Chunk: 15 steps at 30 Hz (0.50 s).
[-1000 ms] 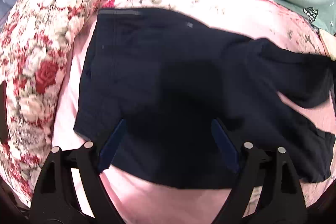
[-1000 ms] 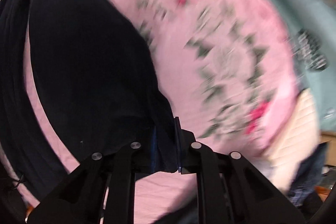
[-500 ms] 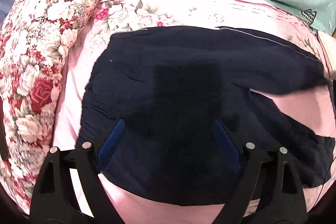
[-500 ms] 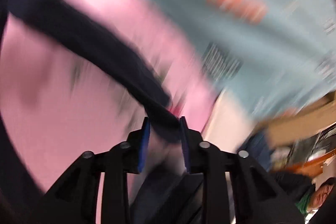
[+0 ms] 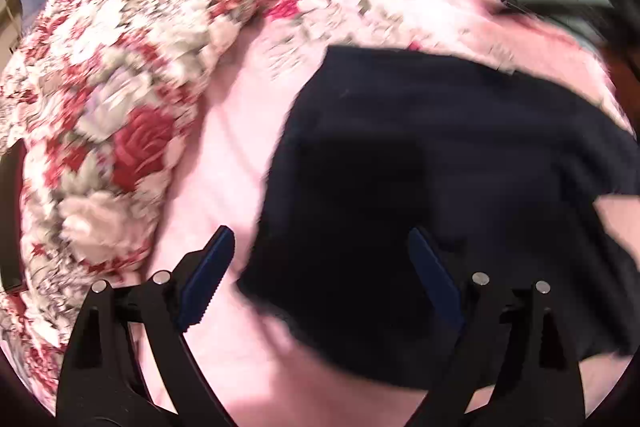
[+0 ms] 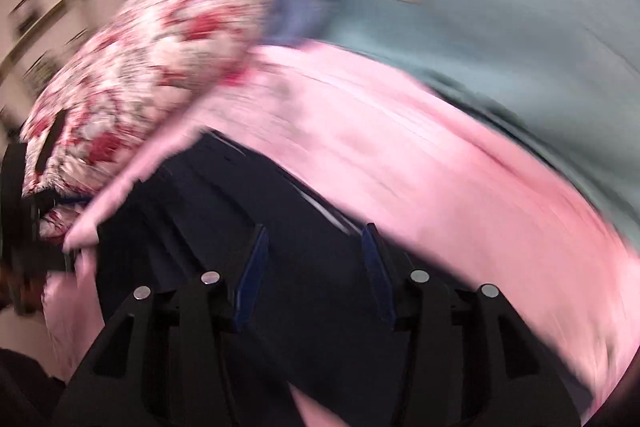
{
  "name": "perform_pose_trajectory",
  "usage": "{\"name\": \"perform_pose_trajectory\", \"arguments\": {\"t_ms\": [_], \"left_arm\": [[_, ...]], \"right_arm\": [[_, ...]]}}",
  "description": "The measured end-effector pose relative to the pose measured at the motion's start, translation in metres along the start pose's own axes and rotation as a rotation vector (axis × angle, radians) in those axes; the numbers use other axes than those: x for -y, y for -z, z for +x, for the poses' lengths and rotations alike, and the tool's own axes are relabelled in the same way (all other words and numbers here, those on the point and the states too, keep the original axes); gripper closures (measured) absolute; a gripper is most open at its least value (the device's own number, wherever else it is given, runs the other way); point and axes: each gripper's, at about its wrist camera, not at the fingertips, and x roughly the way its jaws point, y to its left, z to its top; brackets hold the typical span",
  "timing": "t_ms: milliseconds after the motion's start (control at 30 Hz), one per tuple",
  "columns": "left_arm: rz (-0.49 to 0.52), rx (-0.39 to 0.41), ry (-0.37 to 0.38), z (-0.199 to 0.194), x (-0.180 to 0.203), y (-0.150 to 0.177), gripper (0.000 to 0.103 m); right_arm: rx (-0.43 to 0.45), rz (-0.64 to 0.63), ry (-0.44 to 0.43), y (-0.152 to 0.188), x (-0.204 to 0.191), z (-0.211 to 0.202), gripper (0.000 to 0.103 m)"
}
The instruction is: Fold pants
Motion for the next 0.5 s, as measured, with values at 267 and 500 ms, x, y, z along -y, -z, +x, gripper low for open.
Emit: {"name": "perform_pose_trajectory", "arguments": {"t_ms": [267,500], "left_arm": [[0.016,-0.037,0.006,0.012,-0.051,0.040,0.013],[0.004,-0.049,0.078,0.022,-0.078,0.036,0.013]], "right_arm": [[-0.233,-0.306,0.042,-0.059,-0.092,0.144,0.054],[-0.261,-0.247,0.059,-0.089,-0.084,0.142,0.087]]}}
